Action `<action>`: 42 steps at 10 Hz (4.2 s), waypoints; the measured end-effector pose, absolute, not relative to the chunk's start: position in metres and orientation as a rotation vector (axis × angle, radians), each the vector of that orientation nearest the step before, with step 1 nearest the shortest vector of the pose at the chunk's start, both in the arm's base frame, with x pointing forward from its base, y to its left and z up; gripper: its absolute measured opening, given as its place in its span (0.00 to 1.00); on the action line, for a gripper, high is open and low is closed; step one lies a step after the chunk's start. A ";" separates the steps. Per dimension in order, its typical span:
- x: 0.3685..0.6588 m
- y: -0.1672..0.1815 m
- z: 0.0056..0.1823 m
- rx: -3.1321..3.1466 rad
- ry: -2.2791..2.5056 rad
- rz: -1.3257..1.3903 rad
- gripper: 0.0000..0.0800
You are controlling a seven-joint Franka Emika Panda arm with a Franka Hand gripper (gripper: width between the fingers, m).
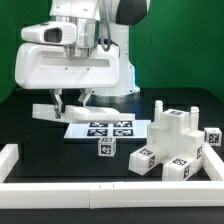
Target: Assemble chair
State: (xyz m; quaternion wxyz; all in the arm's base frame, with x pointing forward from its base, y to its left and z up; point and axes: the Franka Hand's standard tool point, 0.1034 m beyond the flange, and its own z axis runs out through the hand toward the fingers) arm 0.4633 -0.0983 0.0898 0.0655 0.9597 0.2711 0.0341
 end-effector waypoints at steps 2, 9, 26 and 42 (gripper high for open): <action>0.462 -0.098 0.088 2.951 0.646 0.111 0.36; 0.448 -0.140 0.078 3.101 0.344 -0.095 0.36; 0.398 -0.178 0.022 3.173 0.045 -0.314 0.36; 0.421 -0.159 0.034 3.160 -0.066 -1.120 0.81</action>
Offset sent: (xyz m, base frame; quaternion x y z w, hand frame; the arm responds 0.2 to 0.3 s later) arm 0.0004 -0.0325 -0.0041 0.0957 -0.0464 0.2544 0.9612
